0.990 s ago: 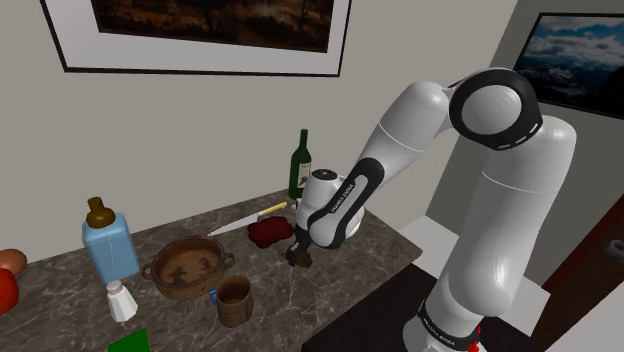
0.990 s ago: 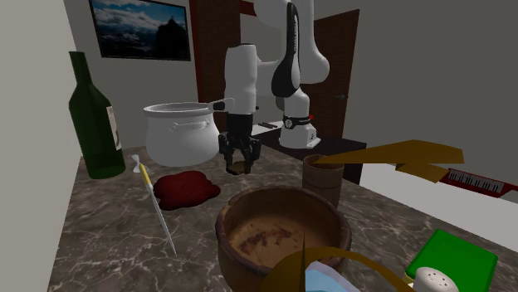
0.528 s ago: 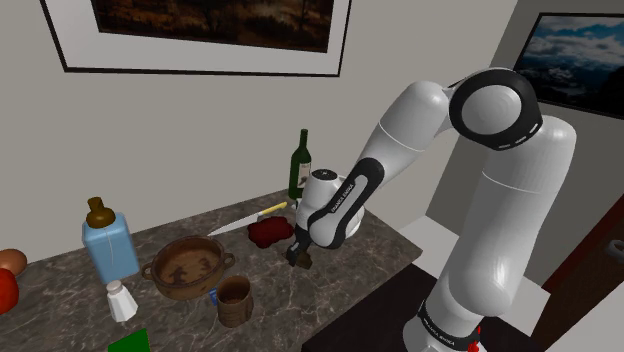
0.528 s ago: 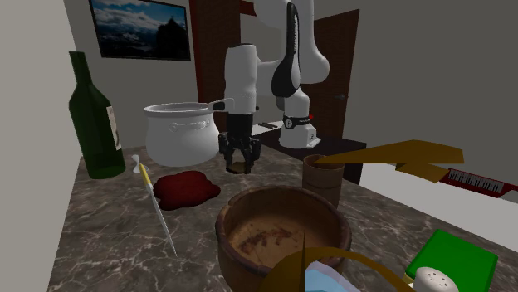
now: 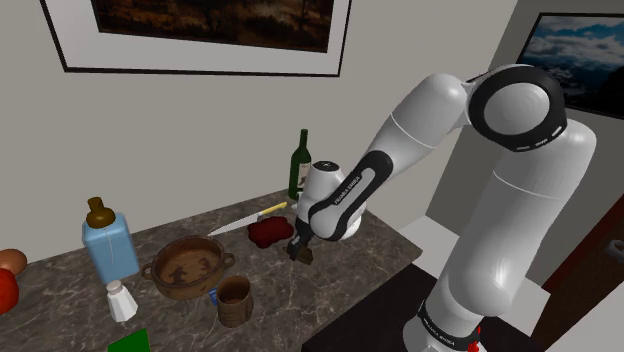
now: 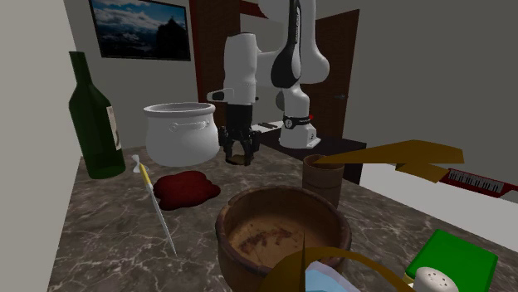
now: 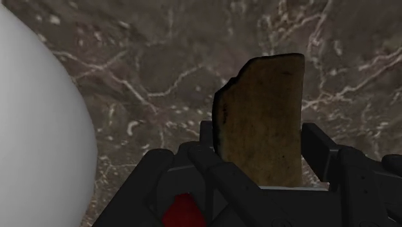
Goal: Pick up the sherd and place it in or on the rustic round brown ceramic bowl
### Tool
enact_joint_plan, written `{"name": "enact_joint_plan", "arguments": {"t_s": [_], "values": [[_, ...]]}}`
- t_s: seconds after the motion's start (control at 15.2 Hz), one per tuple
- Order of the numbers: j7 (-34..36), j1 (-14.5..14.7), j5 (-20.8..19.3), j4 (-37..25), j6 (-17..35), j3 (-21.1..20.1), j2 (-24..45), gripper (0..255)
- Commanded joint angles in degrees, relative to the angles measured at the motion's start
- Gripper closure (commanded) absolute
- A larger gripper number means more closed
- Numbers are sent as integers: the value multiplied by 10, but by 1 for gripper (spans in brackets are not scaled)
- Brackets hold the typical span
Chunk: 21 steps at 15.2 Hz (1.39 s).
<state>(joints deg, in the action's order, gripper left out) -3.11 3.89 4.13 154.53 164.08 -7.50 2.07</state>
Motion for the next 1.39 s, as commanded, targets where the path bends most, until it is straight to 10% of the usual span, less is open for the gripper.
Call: {"name": "enact_joint_plan", "arguments": {"t_s": [0.0,1.32], "values": [[0,1,3,0,-20,-1,-20,255],[-5,3,15,-34,-211,4,-178,255]]}}
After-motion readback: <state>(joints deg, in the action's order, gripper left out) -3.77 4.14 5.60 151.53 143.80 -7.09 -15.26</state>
